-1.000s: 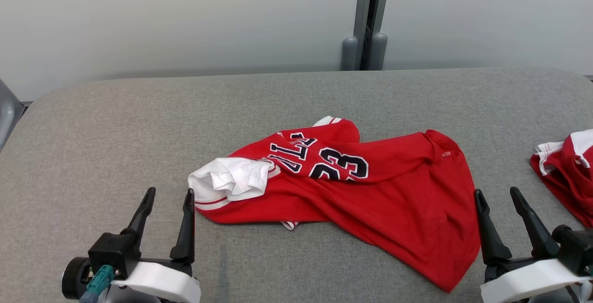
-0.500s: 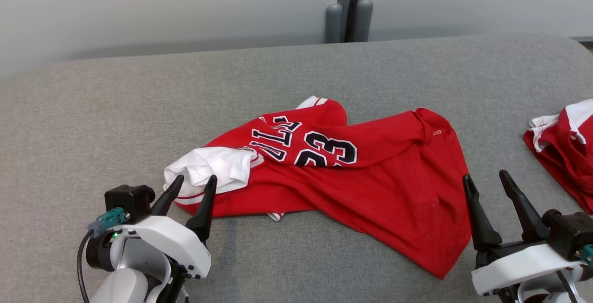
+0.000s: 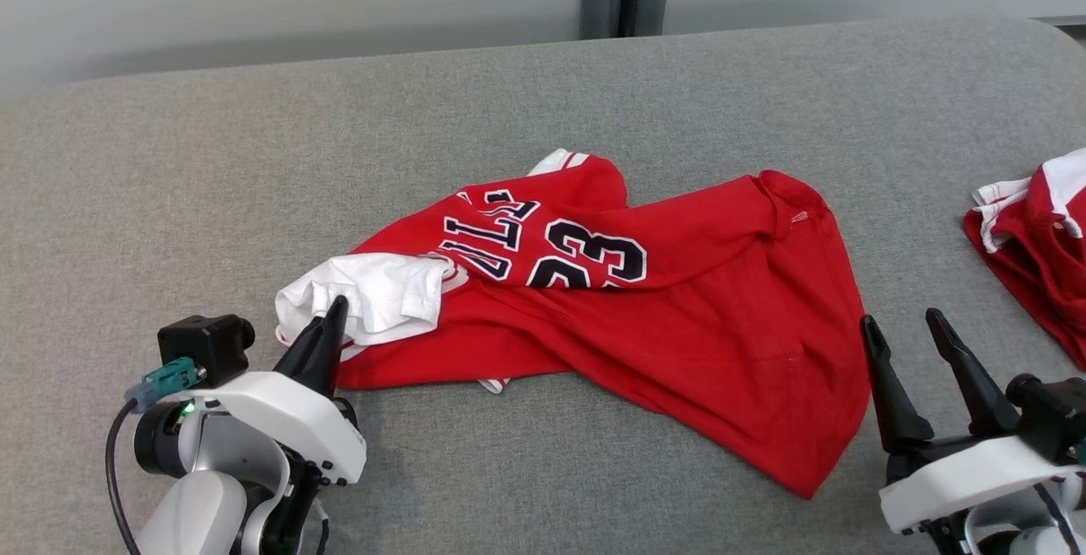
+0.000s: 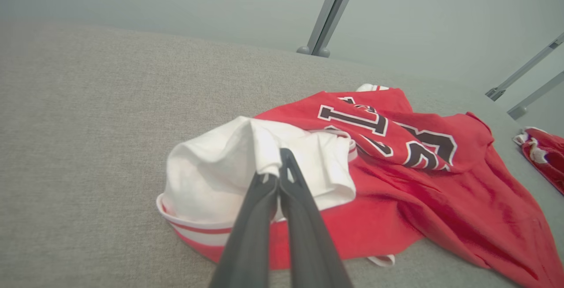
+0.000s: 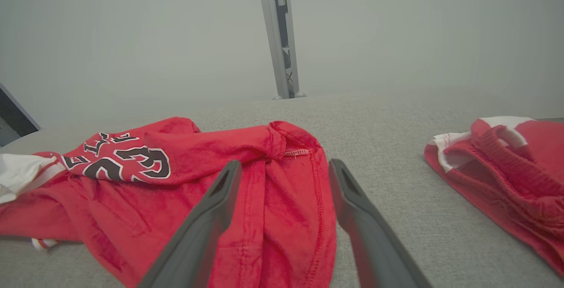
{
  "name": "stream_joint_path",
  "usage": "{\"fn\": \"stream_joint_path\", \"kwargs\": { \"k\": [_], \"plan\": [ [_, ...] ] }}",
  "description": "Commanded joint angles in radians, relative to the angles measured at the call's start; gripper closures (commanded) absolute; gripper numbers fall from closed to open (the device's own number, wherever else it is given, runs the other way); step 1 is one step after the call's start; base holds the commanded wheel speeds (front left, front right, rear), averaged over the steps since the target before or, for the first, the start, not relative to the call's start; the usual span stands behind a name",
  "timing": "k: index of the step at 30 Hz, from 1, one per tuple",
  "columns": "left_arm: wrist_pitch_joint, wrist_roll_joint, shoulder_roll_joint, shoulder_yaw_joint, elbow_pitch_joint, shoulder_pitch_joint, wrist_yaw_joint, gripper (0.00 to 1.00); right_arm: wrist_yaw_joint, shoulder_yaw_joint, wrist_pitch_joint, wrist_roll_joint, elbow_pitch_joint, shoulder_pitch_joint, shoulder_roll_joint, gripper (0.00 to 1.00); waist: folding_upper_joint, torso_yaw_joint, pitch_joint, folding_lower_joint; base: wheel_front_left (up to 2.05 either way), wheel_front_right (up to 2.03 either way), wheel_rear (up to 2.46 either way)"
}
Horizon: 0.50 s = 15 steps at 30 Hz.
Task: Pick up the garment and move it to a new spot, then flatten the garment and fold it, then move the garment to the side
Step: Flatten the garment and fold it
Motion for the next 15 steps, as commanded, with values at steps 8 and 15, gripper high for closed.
{"fn": "stream_joint_path", "kwargs": {
  "k": [8,15],
  "plan": [
    [-0.008,0.018,0.013,-0.005,-0.033,-0.019,0.006,1.0,0.0,0.059,0.114,0.095,0.021,0.008,-0.134,0.0,-0.0001,0.024,0.044,0.0,0.0,0.0,0.0],
    [-0.021,0.022,0.004,-0.014,-0.032,-0.043,-0.001,1.0,0.0,0.192,0.162,0.198,0.066,-0.074,-0.219,0.0,-0.0001,0.05,0.094,0.0,0.0,0.0,0.0]
  ]
}}
